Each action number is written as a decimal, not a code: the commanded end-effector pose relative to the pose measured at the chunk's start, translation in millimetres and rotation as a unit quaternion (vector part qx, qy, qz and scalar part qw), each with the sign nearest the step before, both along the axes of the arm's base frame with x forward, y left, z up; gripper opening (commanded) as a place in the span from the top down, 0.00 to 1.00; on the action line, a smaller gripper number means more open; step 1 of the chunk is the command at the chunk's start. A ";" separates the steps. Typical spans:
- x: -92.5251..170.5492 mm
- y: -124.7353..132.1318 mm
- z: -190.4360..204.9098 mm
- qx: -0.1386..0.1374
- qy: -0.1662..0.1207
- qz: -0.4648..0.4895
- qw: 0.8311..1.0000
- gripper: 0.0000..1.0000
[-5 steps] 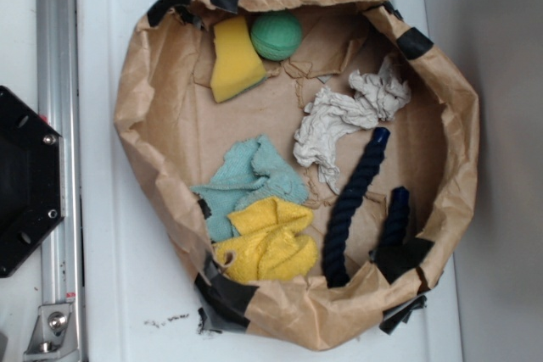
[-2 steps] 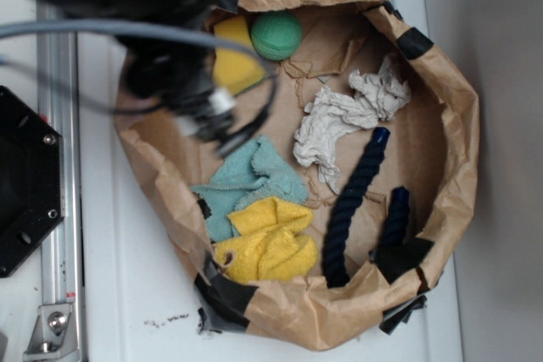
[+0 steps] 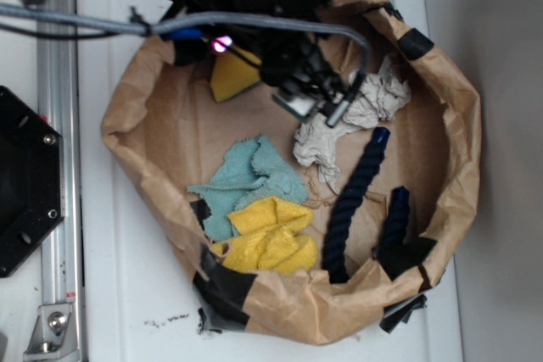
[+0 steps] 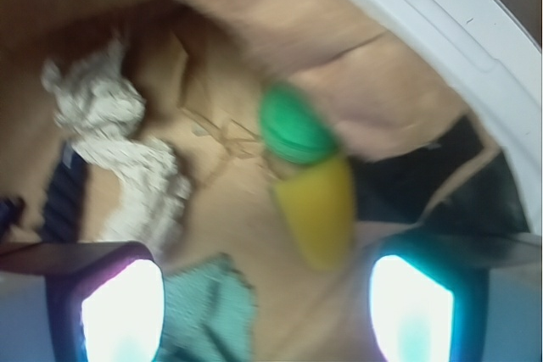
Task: Grab the green sponge.
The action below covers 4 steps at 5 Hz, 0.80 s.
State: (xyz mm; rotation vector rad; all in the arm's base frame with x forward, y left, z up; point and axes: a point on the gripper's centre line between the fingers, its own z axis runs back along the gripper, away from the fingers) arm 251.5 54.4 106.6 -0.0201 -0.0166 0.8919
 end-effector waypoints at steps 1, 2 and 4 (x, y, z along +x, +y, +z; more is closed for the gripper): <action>-16.1 -19.1 2.0 0.022 0.106 0.132 0.985 0.00; -37.7 -8.0 -15.6 0.028 0.107 0.141 0.984 0.00; -21.1 30.7 -56.6 0.025 0.023 0.068 0.997 0.00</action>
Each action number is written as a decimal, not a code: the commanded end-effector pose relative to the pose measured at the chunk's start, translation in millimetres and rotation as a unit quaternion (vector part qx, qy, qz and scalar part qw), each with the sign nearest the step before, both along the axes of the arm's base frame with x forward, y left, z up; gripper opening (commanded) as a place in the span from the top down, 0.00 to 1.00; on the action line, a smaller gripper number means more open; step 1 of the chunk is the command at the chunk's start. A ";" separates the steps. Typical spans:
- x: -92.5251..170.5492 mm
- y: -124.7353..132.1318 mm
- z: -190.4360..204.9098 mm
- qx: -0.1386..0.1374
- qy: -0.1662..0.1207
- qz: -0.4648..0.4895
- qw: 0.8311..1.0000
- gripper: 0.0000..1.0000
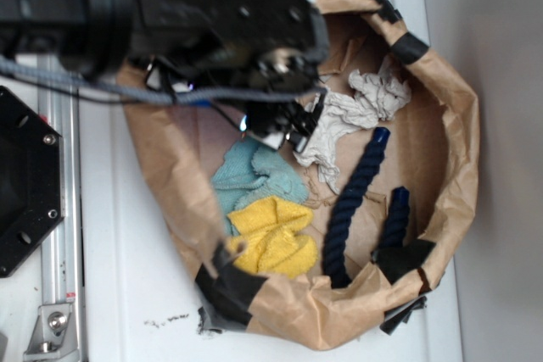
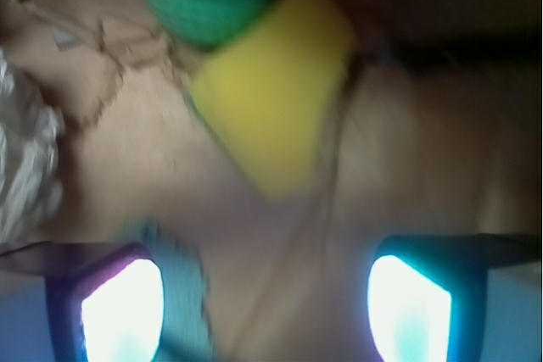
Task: Grab the green sponge.
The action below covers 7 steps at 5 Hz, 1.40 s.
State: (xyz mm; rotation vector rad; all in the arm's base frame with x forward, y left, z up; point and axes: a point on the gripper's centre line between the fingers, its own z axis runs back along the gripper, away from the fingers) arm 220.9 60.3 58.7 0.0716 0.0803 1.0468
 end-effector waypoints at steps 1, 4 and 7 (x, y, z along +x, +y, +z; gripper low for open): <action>15.6 24.9 -5.4 0.008 -0.030 0.001 1.000 0.00; 27.4 16.1 4.6 0.000 -0.041 -0.008 0.999 0.00; 9.5 13.3 -15.4 0.030 0.036 -0.075 0.996 0.00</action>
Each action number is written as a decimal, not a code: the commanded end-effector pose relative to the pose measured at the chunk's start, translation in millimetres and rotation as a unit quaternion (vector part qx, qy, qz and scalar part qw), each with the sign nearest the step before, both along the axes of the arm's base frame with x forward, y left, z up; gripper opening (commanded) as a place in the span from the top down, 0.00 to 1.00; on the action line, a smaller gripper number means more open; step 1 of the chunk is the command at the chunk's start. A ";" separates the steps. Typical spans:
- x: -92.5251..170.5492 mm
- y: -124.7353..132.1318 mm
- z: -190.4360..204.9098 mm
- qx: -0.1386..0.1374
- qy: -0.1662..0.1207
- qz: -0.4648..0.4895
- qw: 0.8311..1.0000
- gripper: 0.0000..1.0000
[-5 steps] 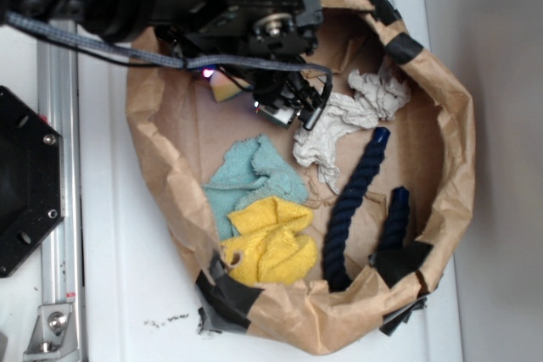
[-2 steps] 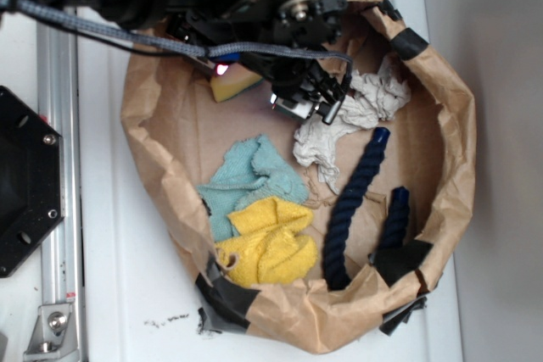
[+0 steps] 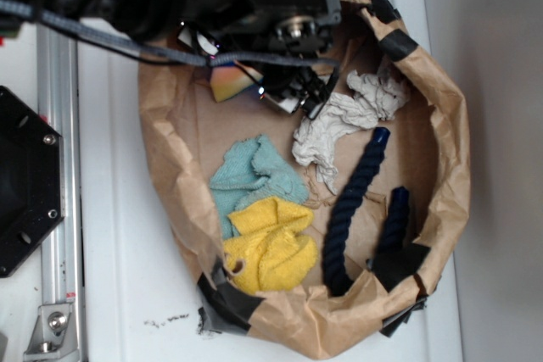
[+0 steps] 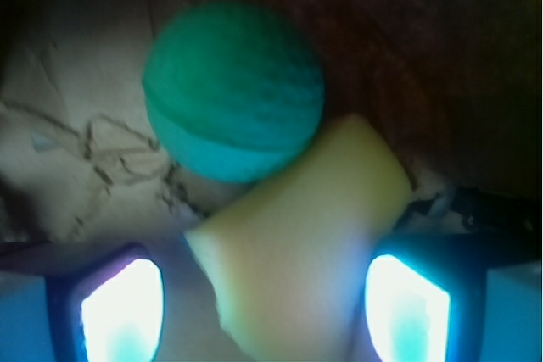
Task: Grab the green sponge.
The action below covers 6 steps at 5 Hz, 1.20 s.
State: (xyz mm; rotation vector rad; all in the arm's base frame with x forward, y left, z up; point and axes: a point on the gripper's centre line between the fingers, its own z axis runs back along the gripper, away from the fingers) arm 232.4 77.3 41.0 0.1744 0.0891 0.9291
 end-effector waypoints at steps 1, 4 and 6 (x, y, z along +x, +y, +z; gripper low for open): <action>3.7 -6.9 -1.1 -0.024 0.012 -0.022 0.999 0.00; 12.2 -11.4 0.9 -0.025 0.011 -0.044 0.999 0.00; 12.2 -11.4 0.9 -0.025 0.011 -0.044 0.999 0.00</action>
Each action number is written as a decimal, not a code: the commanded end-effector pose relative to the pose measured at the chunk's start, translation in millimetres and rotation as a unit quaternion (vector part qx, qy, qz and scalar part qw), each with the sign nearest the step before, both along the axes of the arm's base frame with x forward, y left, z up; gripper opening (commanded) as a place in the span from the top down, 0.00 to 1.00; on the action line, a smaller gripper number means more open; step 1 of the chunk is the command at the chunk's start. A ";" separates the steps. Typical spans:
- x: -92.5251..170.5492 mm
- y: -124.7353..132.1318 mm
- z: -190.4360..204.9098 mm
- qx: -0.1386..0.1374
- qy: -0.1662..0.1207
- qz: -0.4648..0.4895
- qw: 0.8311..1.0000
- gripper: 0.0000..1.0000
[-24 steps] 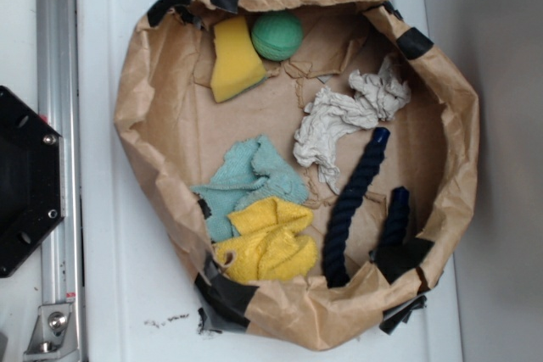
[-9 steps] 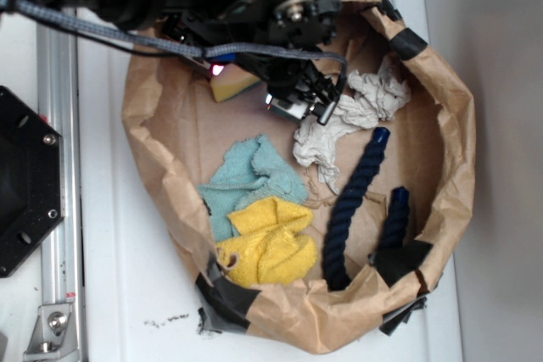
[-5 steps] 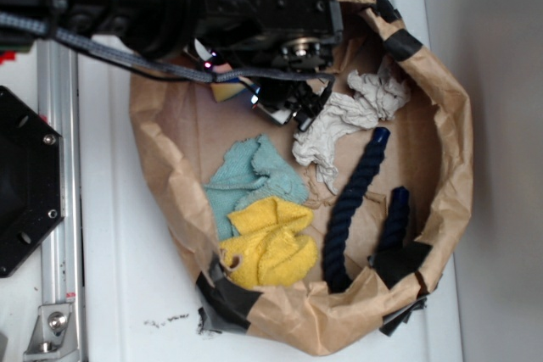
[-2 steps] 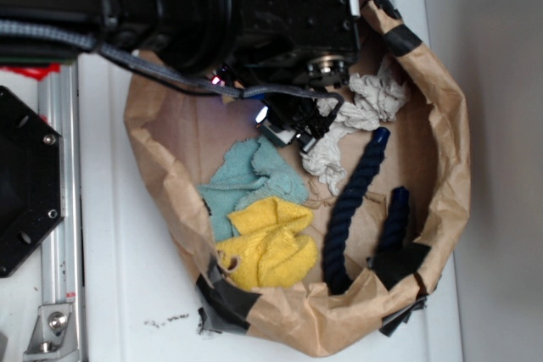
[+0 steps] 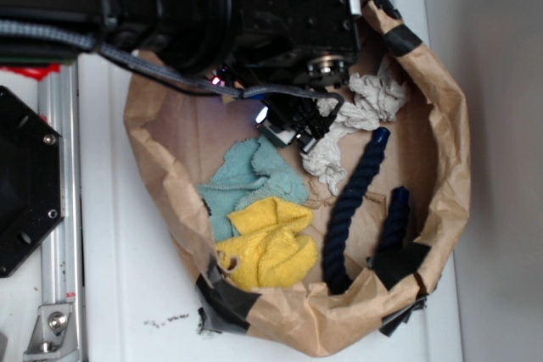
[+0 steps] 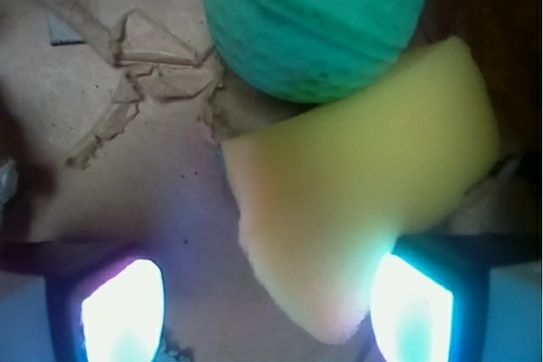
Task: Grab the green sponge.
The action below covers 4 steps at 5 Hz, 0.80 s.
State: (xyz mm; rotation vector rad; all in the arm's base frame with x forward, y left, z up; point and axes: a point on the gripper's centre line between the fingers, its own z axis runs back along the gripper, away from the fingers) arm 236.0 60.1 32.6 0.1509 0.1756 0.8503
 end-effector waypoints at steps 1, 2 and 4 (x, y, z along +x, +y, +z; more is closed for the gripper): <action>-7.0 30.3 0.3 0.052 -0.015 0.043 0.998 0.05; -23.0 74.2 -5.9 0.082 -0.016 0.144 0.986 0.09; -10.5 82.0 -10.2 0.098 -0.020 0.154 0.983 1.00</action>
